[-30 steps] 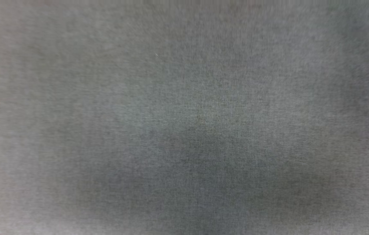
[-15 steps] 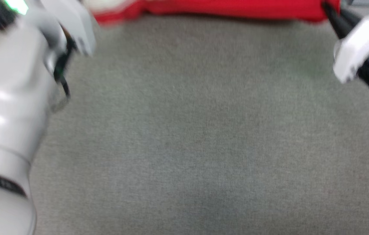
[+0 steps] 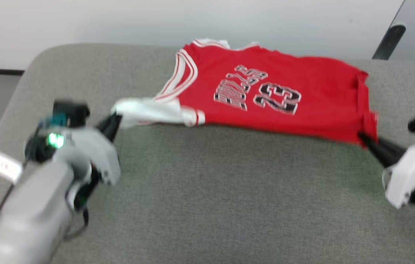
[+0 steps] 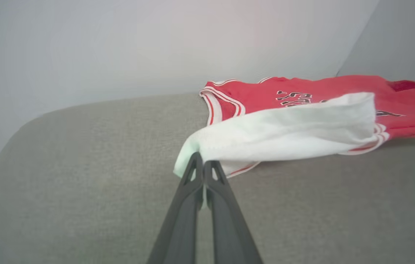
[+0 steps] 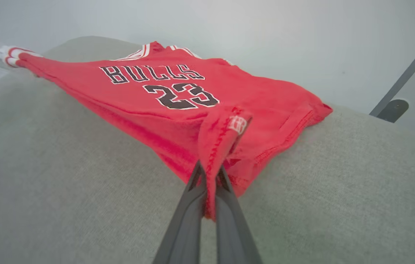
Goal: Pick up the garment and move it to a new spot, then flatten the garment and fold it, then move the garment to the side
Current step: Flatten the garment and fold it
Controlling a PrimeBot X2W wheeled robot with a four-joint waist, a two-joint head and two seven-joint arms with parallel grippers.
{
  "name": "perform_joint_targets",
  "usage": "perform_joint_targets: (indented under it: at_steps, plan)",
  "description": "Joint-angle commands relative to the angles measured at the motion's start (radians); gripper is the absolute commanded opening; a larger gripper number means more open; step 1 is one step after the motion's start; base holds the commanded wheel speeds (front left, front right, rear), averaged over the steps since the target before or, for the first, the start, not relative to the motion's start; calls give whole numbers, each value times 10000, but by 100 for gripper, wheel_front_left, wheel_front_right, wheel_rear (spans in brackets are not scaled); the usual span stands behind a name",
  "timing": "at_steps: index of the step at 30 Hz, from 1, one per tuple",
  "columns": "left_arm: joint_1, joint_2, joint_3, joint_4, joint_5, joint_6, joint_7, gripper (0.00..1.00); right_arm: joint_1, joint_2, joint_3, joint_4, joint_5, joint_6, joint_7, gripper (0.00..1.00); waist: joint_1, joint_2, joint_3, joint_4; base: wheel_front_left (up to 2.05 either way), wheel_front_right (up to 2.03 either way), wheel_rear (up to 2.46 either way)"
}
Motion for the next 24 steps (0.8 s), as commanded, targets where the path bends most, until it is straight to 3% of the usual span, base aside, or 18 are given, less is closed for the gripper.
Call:
perform_joint_targets:
  at_steps: [1,13,19,21,22,24]
  plan:
    - [489,225,104,-467,-178,267,-6,0,377,-205,-107,-157,192,-14,-23,0,0,-1,-143,87,0,0,0]
    - [4989,2276,346,-6760,-1182,3602,662,0,3038,-1658,-244,-2557,564,-13,343,0,0,-1,-52,88,0,0,0]
    - [6652,2854,443,-8788,-1747,5004,854,0,4144,-2226,-611,-3117,651,-13,401,0,0,-1,79,9,0,0,0]
    - [6898,2960,435,-9019,-1809,5227,885,0,4337,-2319,-640,-3198,634,-13,477,0,0,-1,102,-13,0,0,0]
    - [7331,3098,481,-9503,-2007,5633,979,0,4657,-2432,-857,-3336,761,-14,538,0,0,-1,169,-89,0,0,0]
    - [7484,3186,508,-9724,-2036,5800,965,0,4820,-2521,-939,-3396,808,-14,616,0,0,-1,203,-120,0,0,0]
